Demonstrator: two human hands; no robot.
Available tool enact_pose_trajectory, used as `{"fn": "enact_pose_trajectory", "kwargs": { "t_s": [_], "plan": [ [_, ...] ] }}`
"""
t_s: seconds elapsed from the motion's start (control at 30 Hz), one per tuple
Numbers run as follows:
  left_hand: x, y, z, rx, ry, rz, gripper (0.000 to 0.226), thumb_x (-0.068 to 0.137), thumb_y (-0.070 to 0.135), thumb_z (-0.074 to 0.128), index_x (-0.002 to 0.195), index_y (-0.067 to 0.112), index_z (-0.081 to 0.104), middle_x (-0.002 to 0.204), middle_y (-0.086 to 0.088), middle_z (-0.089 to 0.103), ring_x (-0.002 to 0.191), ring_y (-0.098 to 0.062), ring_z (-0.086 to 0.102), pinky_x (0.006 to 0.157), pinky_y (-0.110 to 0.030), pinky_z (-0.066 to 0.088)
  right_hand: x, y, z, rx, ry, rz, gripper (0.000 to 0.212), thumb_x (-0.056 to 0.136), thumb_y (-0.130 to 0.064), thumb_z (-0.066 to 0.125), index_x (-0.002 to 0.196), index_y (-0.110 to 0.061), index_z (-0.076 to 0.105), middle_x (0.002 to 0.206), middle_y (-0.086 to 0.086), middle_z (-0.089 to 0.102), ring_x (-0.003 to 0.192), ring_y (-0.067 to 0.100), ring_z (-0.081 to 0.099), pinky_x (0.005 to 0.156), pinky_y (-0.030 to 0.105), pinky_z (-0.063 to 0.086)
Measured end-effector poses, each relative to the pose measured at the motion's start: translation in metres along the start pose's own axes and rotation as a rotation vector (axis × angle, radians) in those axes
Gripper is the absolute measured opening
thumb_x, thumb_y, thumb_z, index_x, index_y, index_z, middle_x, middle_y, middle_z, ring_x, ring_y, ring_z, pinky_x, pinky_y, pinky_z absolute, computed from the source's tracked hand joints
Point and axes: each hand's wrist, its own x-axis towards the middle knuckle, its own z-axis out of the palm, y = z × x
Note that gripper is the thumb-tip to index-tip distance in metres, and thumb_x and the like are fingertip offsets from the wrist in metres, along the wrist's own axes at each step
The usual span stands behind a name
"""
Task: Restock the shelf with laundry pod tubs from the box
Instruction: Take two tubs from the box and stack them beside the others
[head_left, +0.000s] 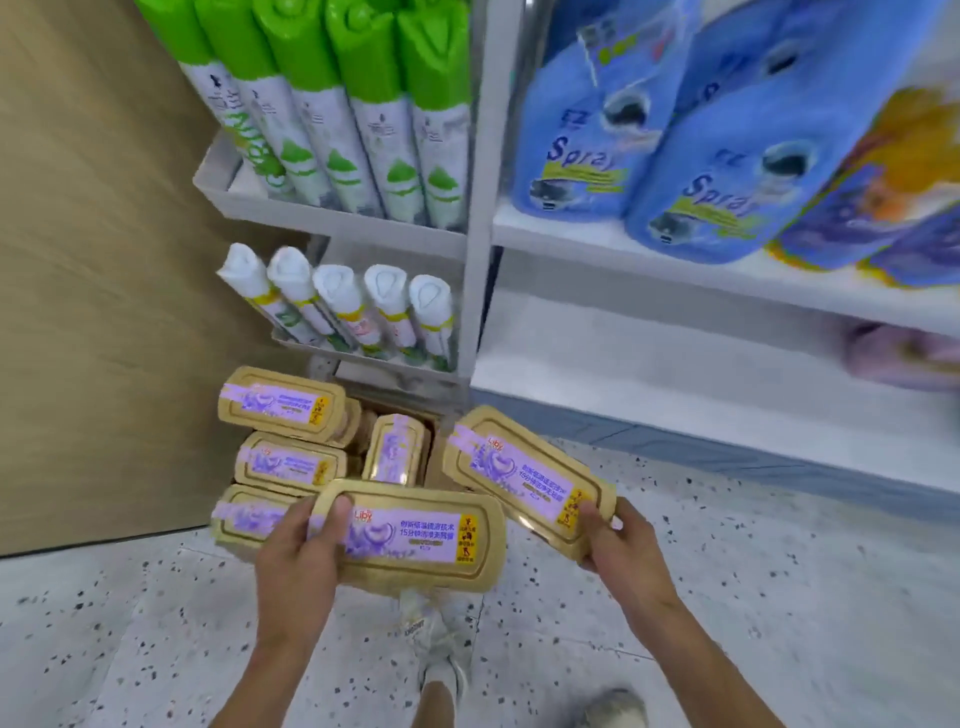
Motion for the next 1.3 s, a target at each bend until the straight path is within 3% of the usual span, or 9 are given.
{"fn": "enact_pose_trajectory", "kwargs": {
  "t_s": [0.07,0.17,0.3,0.4,0.57,0.63,0.8,0.9,1.3],
  "plan": [
    [-0.021,0.010,0.043,0.011,-0.036,0.007,0.014,0.095,0.036,0.070,0.082,0.038,0.070,0.081,0.004,0.063,0.079,-0.018,0.060,0.080,-0.042,0.052,0.003,0.015,-0.048,0.051,0.055,0.021,0.010,0.101,-0.032,0.056,0.098,-0.027,0.065,0.095,0.001,0.075,0.091,0.023,0.072,0.085,0.047,0.061],
    [-0.059,0.029,0.107,0.040,-0.112,0.011,0.007,0.097,0.038,0.066,0.092,0.037,0.071,0.084,0.008,0.061,0.079,-0.013,0.058,0.087,-0.042,0.050,0.002,0.038,-0.121,0.124,0.147,0.028,0.012,0.101,-0.029,0.056,0.101,-0.023,0.066,0.096,0.004,0.074,0.090,0.024,0.072,0.081,0.045,0.062],
    [-0.118,0.051,0.183,0.043,-0.203,0.070,0.015,0.099,0.030,0.064,0.084,0.032,0.062,0.083,0.018,0.055,0.078,0.000,0.051,0.077,-0.020,0.039,-0.002,0.069,-0.217,0.195,0.257,0.051,0.017,0.099,-0.030,0.059,0.100,-0.016,0.067,0.093,0.009,0.075,0.086,0.029,0.072,0.084,0.049,0.061],
    [-0.141,0.052,0.233,0.082,-0.216,0.095,0.017,0.095,0.042,0.066,0.082,0.032,0.071,0.081,0.017,0.070,0.088,-0.003,0.066,0.079,-0.030,0.044,0.000,0.087,-0.282,0.228,0.335,0.046,0.015,0.098,-0.030,0.061,0.097,-0.016,0.067,0.092,0.008,0.073,0.091,0.030,0.071,0.085,0.052,0.060],
    [-0.176,0.074,0.311,-0.001,-0.298,0.063,0.025,0.096,0.039,0.065,0.105,0.015,0.068,0.095,-0.002,0.070,0.075,-0.009,0.070,0.045,-0.006,0.046,0.017,0.095,-0.367,0.213,0.424,0.049,0.018,0.099,-0.030,0.060,0.105,-0.015,0.068,0.095,0.010,0.073,0.083,0.027,0.070,0.075,0.042,0.062],
    [-0.175,0.075,0.342,-0.036,-0.306,0.044,0.043,0.092,0.045,0.069,0.121,0.014,0.066,0.110,-0.008,0.073,0.087,-0.021,0.073,0.051,-0.017,0.057,0.029,0.092,-0.393,0.197,0.442,0.049,0.019,0.100,-0.027,0.057,0.108,-0.014,0.068,0.093,0.008,0.073,0.084,0.028,0.070,0.076,0.043,0.062],
    [-0.166,0.080,0.407,-0.086,-0.263,-0.007,0.012,0.096,0.035,0.068,0.102,0.024,0.065,0.099,-0.001,0.072,0.087,-0.022,0.073,0.064,-0.033,0.061,0.066,0.073,-0.437,0.211,0.448,0.057,0.014,0.101,-0.024,0.056,0.107,-0.016,0.065,0.089,0.003,0.071,0.083,0.024,0.069,0.072,0.036,0.058],
    [-0.158,0.087,0.436,-0.106,-0.228,-0.015,0.009,0.098,0.031,0.066,0.089,0.028,0.065,0.093,-0.006,0.074,0.085,-0.025,0.074,0.056,-0.031,0.061,0.094,0.063,-0.456,0.187,0.420,0.058,0.017,0.100,-0.026,0.057,0.107,-0.014,0.066,0.087,0.004,0.071,0.082,0.024,0.069,0.076,0.038,0.060],
    [-0.099,0.054,0.523,-0.172,-0.081,0.001,0.020,0.097,0.027,0.068,0.108,0.010,0.069,0.088,-0.004,0.076,0.085,-0.022,0.075,0.050,-0.027,0.061,0.229,0.069,-0.505,0.055,0.246,-0.018,0.031,0.097,-0.027,0.064,0.122,-0.009,0.068,0.092,0.003,0.074,0.079,0.015,0.070,0.062,0.024,0.056]
  ]
}}
